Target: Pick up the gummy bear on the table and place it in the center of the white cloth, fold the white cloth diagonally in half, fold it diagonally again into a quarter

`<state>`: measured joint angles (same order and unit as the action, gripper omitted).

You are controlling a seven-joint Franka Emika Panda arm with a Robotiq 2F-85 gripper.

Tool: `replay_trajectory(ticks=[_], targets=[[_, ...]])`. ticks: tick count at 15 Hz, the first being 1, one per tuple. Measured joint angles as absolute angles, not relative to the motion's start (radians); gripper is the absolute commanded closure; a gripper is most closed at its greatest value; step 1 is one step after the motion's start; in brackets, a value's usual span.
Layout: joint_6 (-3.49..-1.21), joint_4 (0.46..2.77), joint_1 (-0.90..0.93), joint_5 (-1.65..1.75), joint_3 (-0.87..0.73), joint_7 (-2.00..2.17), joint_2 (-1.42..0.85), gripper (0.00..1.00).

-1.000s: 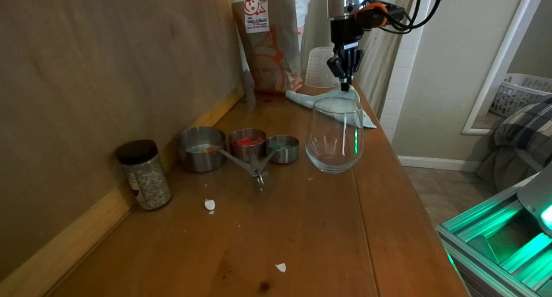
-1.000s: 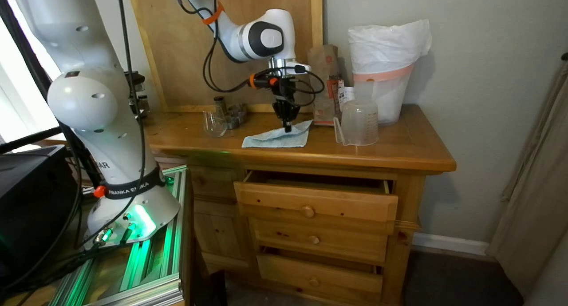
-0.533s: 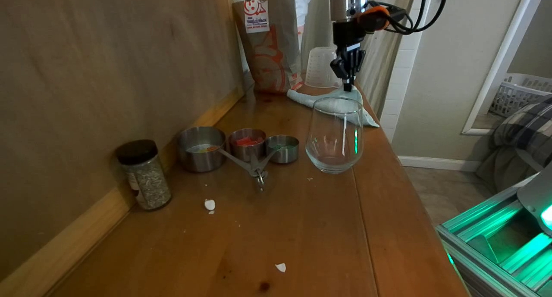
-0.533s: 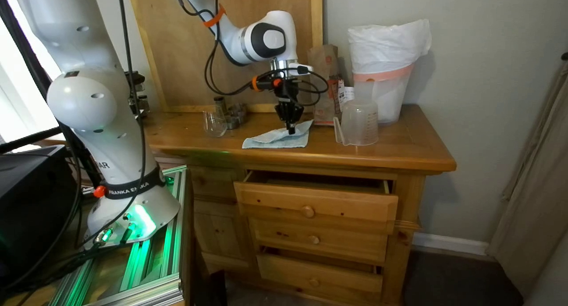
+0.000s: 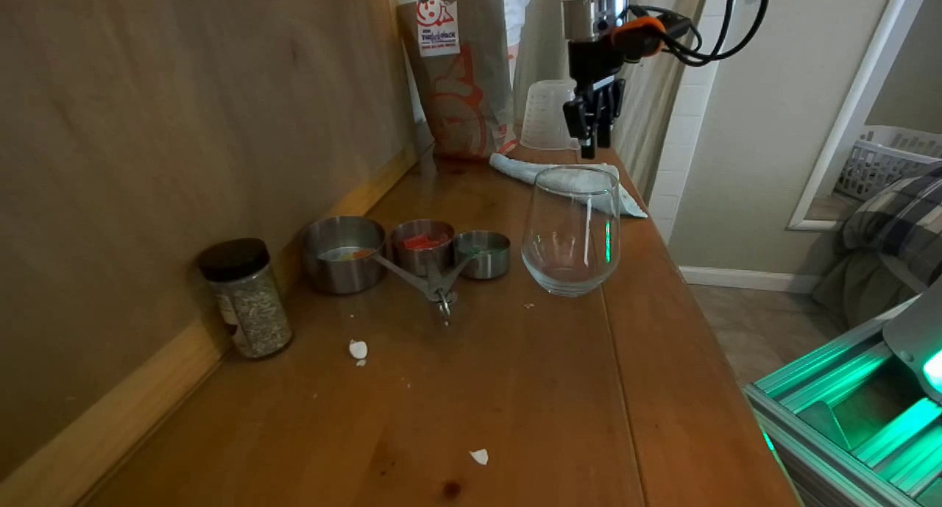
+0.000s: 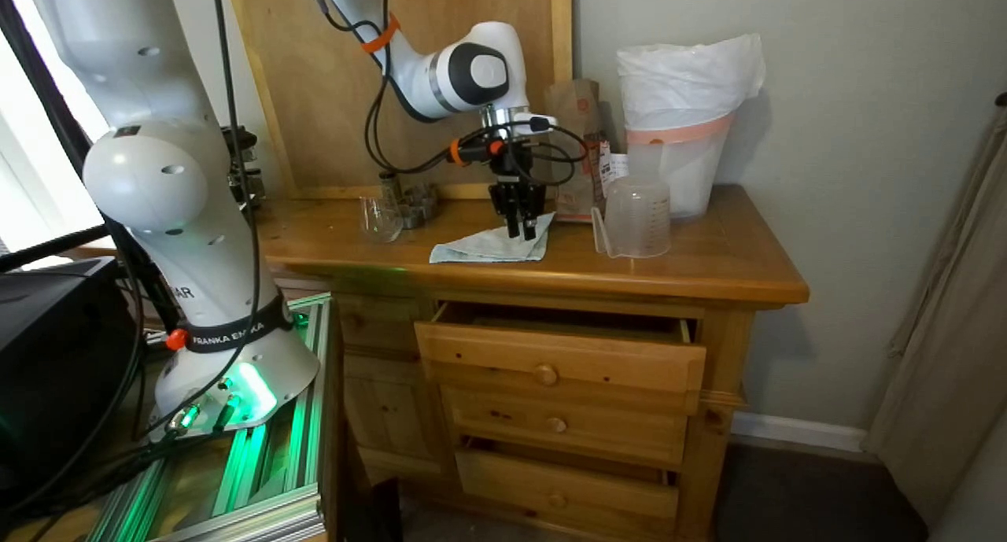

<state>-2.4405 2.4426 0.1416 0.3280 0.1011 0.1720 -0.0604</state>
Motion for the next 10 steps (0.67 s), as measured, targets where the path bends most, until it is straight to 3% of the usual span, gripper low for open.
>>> replay_trajectory(ticks=[3,10], targets=[[-2.448,2.442,0.142,0.375,0.095,0.195,-0.06,0.0],[-2.569,2.441,0.152,0.342,0.119,0.198,-0.06,0.0]])
